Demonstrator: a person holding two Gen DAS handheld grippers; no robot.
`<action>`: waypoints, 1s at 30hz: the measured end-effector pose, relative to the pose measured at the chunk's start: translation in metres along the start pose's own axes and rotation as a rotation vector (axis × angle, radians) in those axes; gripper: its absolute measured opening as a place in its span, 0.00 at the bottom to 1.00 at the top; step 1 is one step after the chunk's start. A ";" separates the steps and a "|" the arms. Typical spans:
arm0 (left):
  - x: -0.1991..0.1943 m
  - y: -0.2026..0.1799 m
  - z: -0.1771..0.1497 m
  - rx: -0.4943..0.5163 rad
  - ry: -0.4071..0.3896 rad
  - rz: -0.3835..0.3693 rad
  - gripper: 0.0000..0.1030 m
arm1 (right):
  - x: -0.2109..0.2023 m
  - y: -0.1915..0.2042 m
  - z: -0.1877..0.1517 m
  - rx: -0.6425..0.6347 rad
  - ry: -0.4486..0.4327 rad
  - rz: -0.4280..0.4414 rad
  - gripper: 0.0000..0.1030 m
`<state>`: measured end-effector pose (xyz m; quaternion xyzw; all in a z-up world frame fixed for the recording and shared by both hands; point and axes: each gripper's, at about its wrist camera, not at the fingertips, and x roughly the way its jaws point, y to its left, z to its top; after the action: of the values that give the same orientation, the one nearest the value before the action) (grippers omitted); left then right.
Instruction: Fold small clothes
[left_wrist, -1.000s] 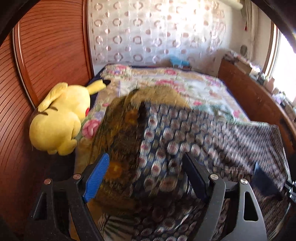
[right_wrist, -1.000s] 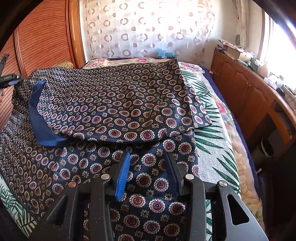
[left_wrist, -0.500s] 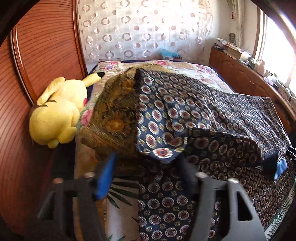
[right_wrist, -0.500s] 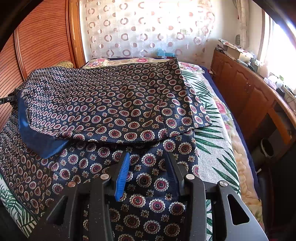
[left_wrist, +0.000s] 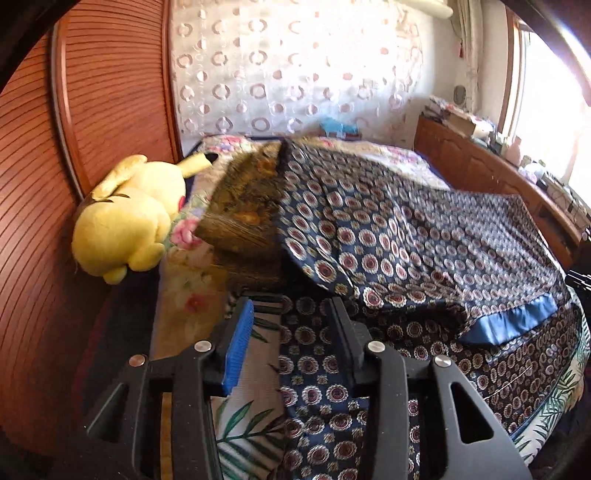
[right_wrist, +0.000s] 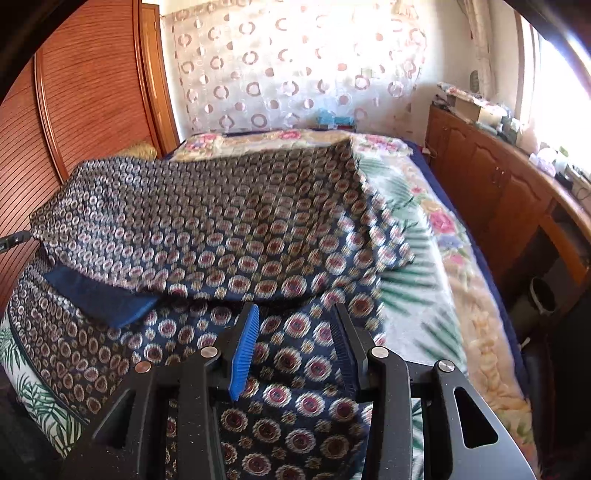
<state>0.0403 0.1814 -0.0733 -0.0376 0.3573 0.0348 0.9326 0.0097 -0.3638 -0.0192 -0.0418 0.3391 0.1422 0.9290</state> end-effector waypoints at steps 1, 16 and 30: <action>-0.004 0.002 0.001 -0.006 -0.015 0.003 0.41 | -0.001 -0.003 0.004 0.001 -0.003 -0.007 0.40; 0.021 -0.001 0.033 -0.048 -0.036 -0.011 0.48 | 0.068 -0.045 0.045 0.054 0.111 -0.105 0.43; 0.040 -0.005 0.027 -0.070 -0.004 -0.061 0.50 | 0.025 -0.052 0.060 0.055 -0.062 0.044 0.02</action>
<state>0.0880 0.1804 -0.0796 -0.0812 0.3526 0.0187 0.9321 0.0805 -0.3966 0.0096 -0.0042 0.3146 0.1543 0.9366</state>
